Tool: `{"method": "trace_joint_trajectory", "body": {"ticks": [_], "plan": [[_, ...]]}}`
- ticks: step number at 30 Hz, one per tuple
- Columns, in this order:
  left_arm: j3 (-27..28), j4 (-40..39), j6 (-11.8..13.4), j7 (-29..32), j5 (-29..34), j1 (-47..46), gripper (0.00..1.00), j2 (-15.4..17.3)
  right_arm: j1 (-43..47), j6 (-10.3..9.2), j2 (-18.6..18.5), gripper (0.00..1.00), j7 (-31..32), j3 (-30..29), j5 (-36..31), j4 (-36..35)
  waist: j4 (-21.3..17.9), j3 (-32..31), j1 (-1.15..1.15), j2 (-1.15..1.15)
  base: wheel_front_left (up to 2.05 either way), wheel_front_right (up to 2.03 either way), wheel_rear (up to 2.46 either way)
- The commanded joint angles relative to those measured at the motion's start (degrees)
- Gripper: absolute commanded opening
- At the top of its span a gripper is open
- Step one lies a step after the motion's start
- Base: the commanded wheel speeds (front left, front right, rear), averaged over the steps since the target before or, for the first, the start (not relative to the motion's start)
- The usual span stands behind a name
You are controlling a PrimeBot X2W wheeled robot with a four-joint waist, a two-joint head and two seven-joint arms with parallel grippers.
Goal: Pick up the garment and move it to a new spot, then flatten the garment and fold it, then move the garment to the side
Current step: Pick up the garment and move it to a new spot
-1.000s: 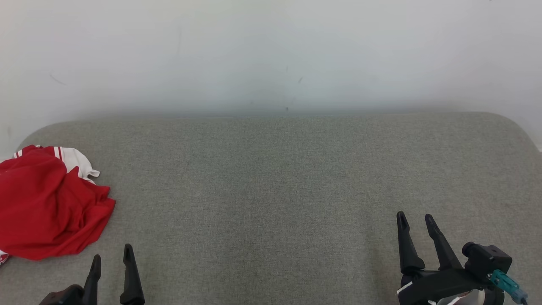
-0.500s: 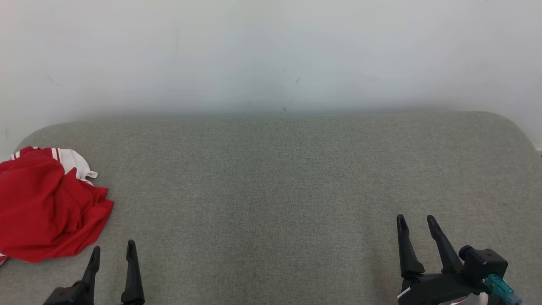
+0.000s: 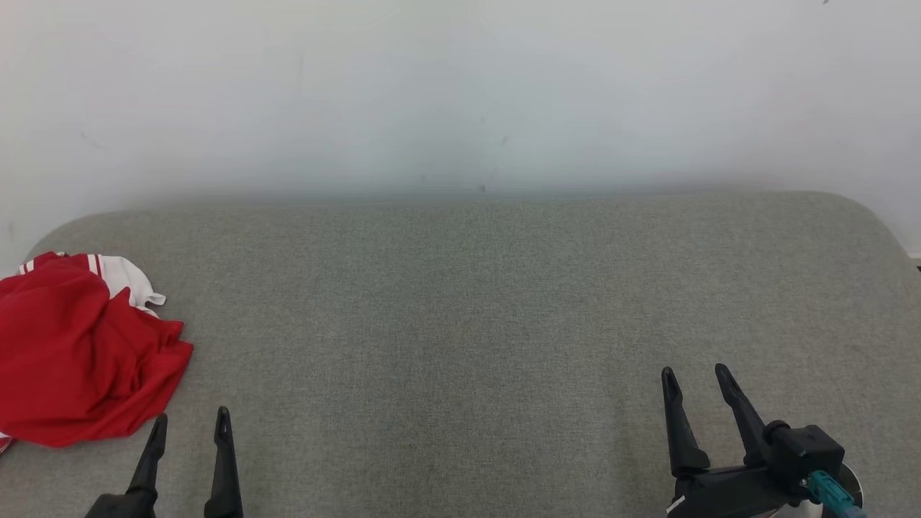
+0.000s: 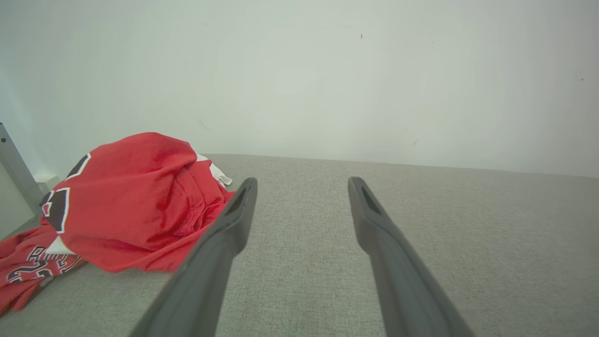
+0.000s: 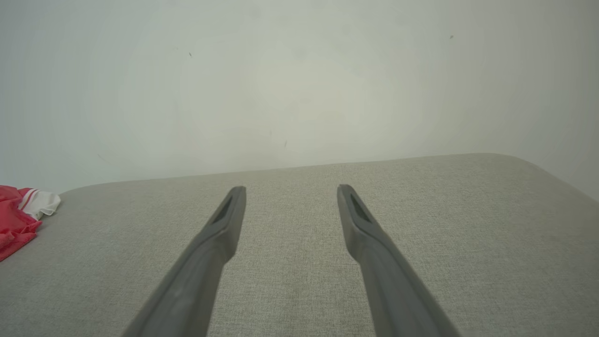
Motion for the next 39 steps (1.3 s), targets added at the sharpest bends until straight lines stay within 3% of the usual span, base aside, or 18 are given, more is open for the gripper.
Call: {"method": "trace_joint_trajectory", "body": {"ticks": [1,15,39], "plan": [[0.22,0.28,-0.17,-0.74,1.4,0.48,1.0,0.37,0.64,-0.1,-0.27,1.0,-0.54,0.2,-1.26,-0.1,0.02,-0.05,0.0,0.0,0.0,0.0,0.0],[0.25,1.04,-0.09,-2.68,6.34,1.21,1.0,0.31,0.96,-0.12,-0.28,1.0,-2.79,1.09,-5.67,0.73,0.3,-0.41,0.0,0.0,0.0,0.0,0.0],[3.24,-0.56,0.35,-2.76,5.27,2.49,1.0,-0.78,1.41,-0.12,-0.27,1.0,-3.21,-1.09,-2.84,2.4,0.06,-0.42,0.0,0.0,0.0,0.0,0.0]]}}
